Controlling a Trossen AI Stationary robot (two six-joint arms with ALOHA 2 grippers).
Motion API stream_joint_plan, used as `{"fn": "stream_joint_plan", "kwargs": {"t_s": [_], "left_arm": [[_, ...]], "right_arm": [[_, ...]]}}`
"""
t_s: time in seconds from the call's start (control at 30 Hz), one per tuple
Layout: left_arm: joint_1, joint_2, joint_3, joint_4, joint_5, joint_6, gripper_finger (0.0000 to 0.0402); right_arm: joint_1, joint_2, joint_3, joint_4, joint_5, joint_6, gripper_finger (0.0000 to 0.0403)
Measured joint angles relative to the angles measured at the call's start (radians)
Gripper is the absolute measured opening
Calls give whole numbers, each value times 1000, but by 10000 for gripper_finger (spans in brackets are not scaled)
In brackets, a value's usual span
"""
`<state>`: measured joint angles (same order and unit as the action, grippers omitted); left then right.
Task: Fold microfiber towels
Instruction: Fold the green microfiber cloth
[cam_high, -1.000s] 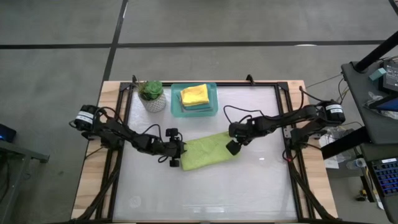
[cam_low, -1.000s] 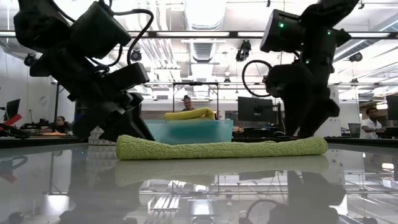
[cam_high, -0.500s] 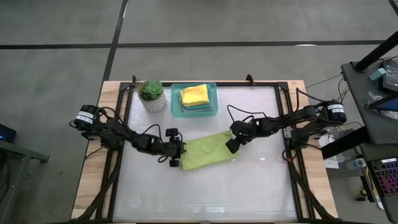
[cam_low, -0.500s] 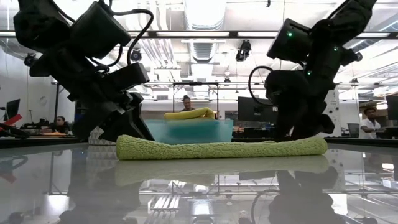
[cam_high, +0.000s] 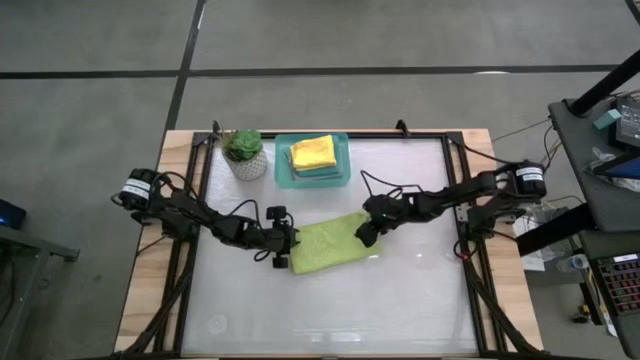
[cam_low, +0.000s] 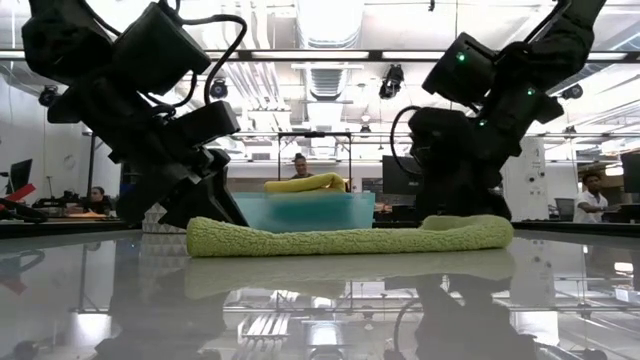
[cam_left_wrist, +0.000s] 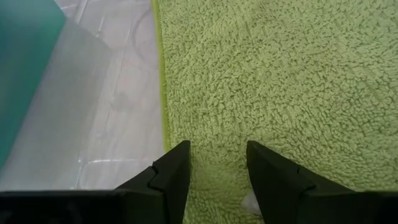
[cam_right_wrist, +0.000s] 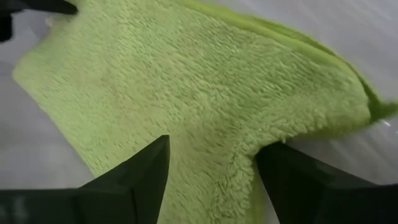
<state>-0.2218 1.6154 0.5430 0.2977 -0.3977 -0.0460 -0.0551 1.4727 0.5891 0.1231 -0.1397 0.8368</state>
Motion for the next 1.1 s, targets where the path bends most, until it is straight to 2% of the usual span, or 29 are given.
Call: {"fn": "stream_joint_plan", "kwargs": {"t_s": [0.2, 0.33, 0.57, 0.77, 1.1], "left_arm": [[0, 0, 0, 0, 0, 0, 143], [0, 0, 0, 0, 0, 0, 143], [0, 0, 0, 0, 0, 0, 143], [0, 0, 0, 0, 0, 0, 143], [-1, -10, 5, -2, 0, 0, 143]], "right_arm": [[0, 39, 5, 62, 0, -3, 209], [0, 48, 5, 79, -2, -3, 182], [0, 48, 5, 73, -3, -8, 105], [0, 48, 5, 74, -3, -27, 22], [-5, 16, 5, 7, 0, -50, 13]]}}
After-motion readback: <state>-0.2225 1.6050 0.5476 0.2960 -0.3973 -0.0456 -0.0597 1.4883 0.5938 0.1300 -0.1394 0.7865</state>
